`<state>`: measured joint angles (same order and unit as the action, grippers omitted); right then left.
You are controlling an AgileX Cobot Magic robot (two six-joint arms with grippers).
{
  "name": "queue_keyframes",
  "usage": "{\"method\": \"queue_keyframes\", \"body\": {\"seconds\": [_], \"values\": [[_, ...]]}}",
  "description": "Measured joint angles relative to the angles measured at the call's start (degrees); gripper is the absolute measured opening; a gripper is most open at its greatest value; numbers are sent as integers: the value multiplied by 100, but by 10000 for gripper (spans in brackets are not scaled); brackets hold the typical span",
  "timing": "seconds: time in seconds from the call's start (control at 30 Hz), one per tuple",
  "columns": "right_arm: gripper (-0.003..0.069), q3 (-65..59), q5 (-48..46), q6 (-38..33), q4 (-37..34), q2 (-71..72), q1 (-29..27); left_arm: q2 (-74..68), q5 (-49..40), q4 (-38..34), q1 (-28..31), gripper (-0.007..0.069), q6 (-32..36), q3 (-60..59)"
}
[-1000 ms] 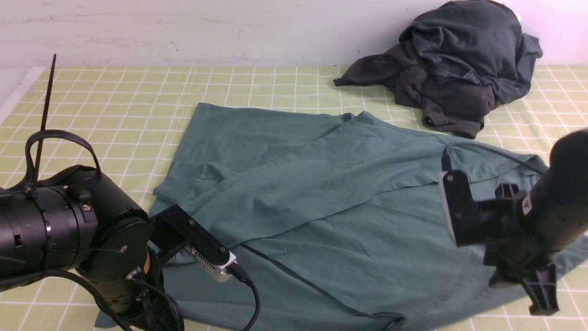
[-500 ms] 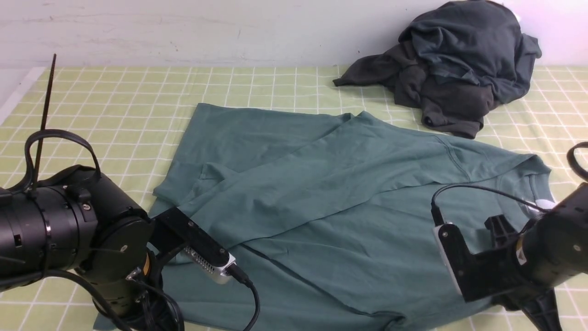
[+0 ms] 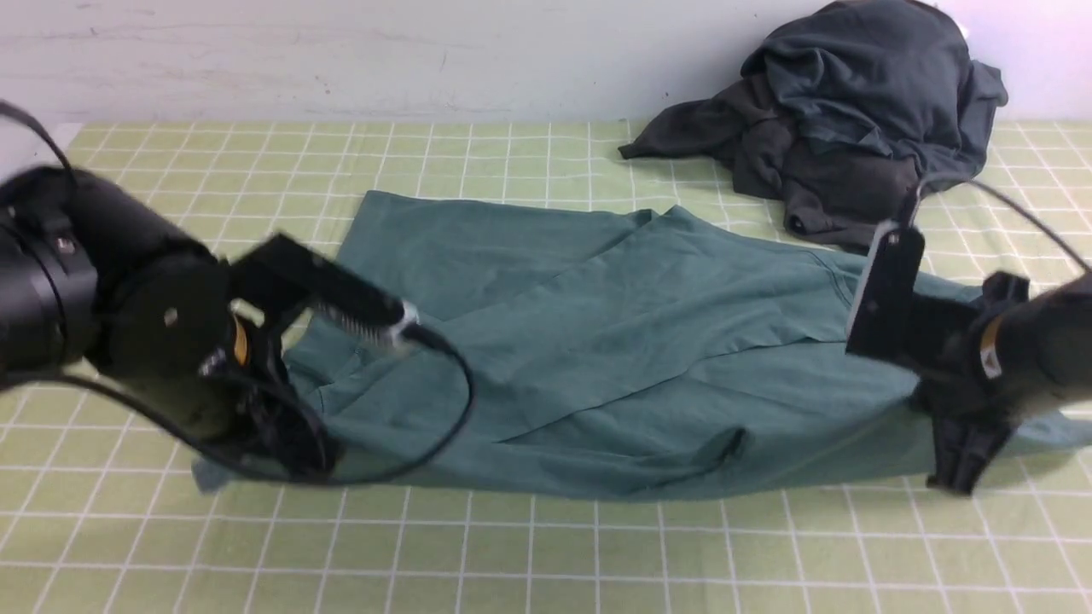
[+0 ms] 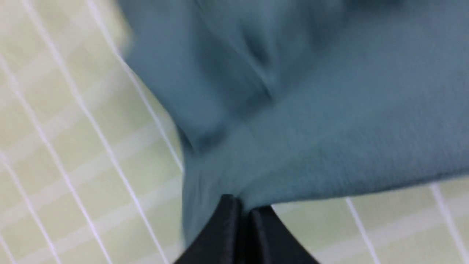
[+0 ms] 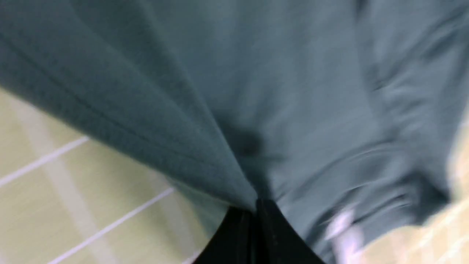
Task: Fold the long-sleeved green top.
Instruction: Use both arms to drag the lower edge of the fabric forward and fold it over the upper edge
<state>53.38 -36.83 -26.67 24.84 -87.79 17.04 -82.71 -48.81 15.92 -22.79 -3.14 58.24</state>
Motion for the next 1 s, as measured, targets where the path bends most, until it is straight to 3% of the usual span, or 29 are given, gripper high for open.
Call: {"method": "queue_keyframes", "body": {"seconds": [0.23, 0.57, 0.67, 0.77, 0.8, 0.83, 0.93, 1.0], "values": [[-3, 1872, 719, 487, 273, -1240, -509, -1572, 854, 86, 821, 6, 0, 2434], [22, 3955, 752, 779, 357, -3327, -805, -4259, 893, 121, 1100, 14, -283, 5355], [93, 4444, 747, 1271, 362, -3811, -887, -5000, 855, 121, 1186, 74, -428, 6119], [227, 4923, 429, 2226, 369, -4129, -961, -5690, 822, 112, 1320, 264, -487, 6920], [227, 4923, 429, 2226, 369, -4129, -961, -5712, 823, 117, 1331, 288, -494, 6983], [281, 5136, 62, 2773, 344, -4135, -961, -5843, 816, 131, 1366, 368, -500, 7192], [290, 5391, -458, 3057, 85, -4087, -894, -5863, 624, 126, 1394, 478, -508, 7436], [213, 5549, -1012, 2392, -748, -4051, -766, -5780, 254, 66, 1383, 501, -428, 7625]]}}
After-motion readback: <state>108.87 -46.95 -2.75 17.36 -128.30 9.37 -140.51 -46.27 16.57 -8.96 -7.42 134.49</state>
